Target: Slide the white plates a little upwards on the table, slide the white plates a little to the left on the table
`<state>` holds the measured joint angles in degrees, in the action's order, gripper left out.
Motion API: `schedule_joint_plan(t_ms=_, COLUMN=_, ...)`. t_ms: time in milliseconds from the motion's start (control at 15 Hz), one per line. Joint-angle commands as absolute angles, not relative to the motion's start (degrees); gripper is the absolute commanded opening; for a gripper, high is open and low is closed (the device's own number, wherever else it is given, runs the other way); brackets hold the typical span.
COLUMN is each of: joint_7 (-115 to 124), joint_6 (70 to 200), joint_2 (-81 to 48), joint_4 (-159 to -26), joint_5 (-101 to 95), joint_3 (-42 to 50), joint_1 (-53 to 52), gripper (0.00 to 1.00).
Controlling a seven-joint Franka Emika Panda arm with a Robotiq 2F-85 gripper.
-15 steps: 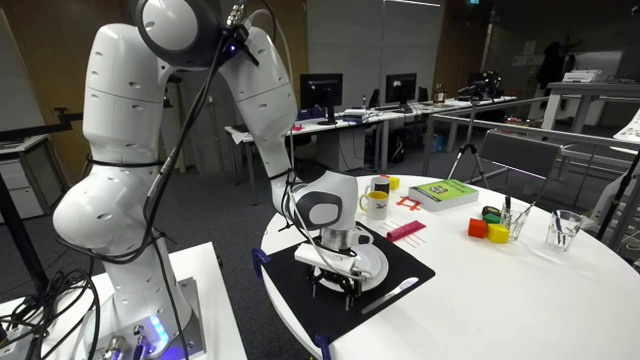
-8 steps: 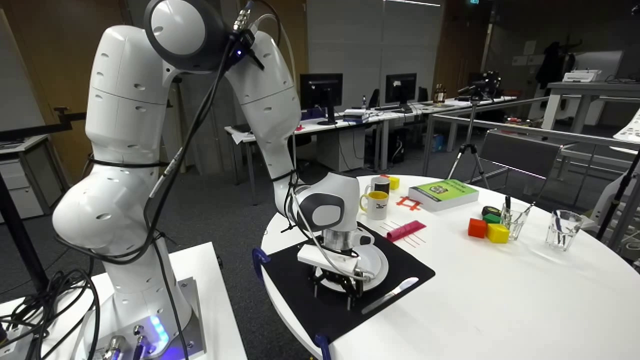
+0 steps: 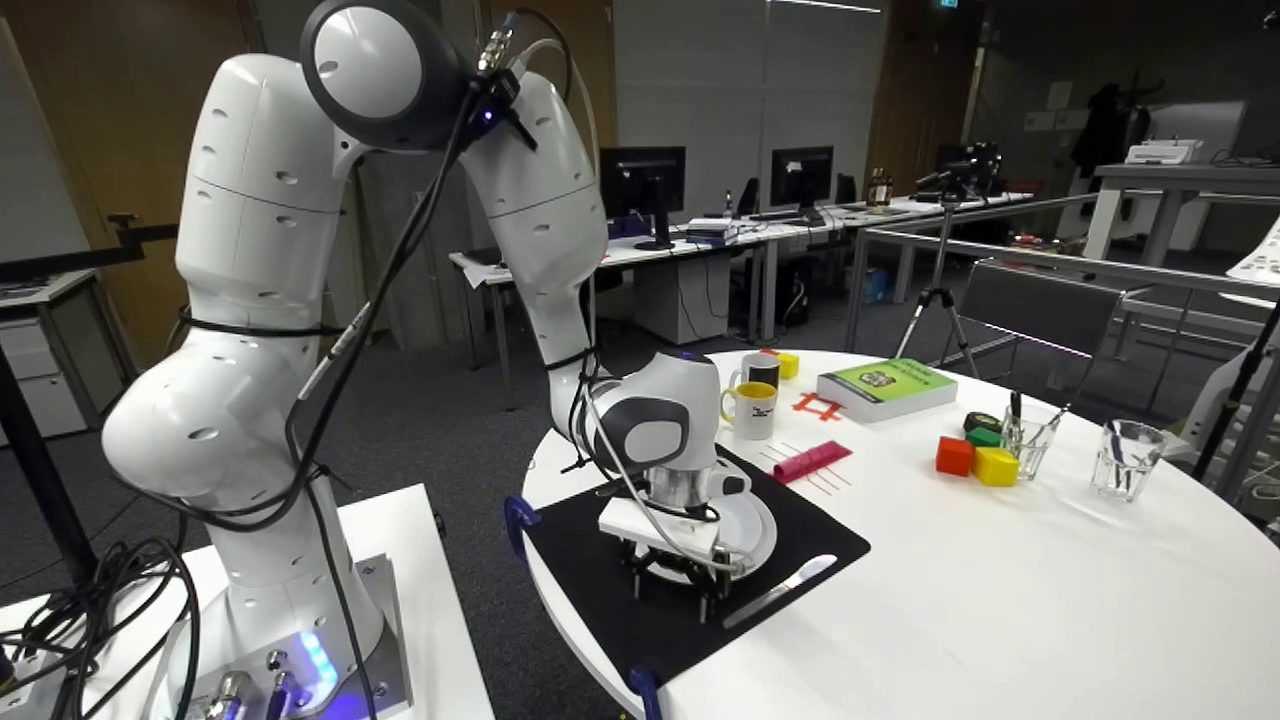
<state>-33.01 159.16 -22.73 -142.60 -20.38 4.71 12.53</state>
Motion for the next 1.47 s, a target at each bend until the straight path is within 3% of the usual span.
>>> schedule_joint_plan(t_ms=0, joint_7=-36.4, joint_6=161.8, joint_2=-24.0, joint_4=-142.0, joint_5=-18.1, joint_3=2.7, joint_1=15.2, gripper=1.0)
schedule_joint_plan(t_ms=1400, joint_7=-39.4, joint_6=161.8, joint_2=-24.0, joint_4=-141.2, joint_5=-14.2, joint_3=-0.3, joint_1=16.2, gripper=1.0)
